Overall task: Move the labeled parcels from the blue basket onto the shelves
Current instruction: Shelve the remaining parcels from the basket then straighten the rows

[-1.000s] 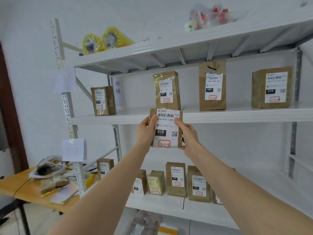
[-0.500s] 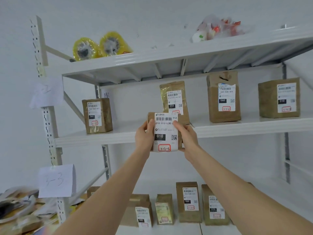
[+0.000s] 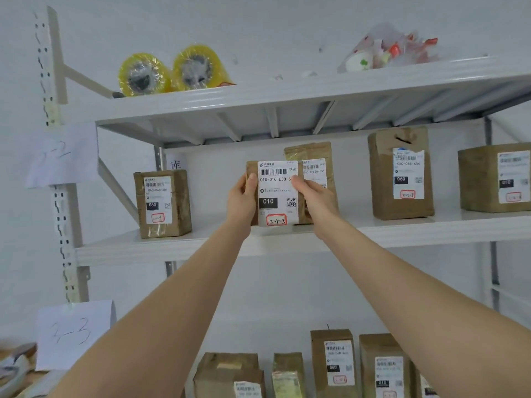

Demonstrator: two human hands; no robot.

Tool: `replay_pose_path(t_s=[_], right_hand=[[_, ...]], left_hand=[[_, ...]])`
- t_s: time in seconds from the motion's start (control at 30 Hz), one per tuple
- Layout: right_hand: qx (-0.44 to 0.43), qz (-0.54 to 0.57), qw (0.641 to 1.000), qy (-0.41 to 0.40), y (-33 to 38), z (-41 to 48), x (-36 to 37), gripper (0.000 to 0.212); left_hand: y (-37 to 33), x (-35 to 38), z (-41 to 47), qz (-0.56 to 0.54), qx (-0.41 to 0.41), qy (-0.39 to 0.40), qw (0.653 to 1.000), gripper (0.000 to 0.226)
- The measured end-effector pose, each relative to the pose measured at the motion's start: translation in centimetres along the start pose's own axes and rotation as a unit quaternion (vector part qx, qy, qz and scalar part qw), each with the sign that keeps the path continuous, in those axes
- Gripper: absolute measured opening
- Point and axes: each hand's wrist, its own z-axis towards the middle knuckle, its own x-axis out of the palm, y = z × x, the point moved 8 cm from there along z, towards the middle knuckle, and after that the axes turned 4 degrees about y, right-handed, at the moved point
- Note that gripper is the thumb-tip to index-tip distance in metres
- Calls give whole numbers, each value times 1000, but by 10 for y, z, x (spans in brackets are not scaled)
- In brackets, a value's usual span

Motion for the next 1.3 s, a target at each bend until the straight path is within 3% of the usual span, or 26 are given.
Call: replay_pose_path(t_s=[0.3, 0.4, 0.63, 0.77, 0.87, 0.97, 1.3], right_hand=[[-12, -8, 1000, 27, -16, 37, 20, 24], [-15, -14, 999, 28, -23, 44, 27, 24], [-33, -37, 999, -12, -33, 59, 39, 29], [-46, -89, 994, -36, -39, 65, 44, 17], [-57, -109, 991, -60, -43, 61, 42, 28], [-70, -122, 987, -76, -44, 59, 42, 27], [-80, -165, 980, -78, -51, 57, 50, 20]], left_hand=[[20, -14, 31, 8, -42, -26, 999, 35], [29, -22, 39, 10, -45, -20, 999, 25], [43, -29, 62, -8, -50, 14, 999, 18], [57, -31, 71, -13, -69, 53, 996, 45], [66, -30, 72, 14, -49, 87, 995, 27], [72, -33, 75, 23, -31, 90, 995, 20], [85, -44, 77, 70, -59, 63, 994, 36]])
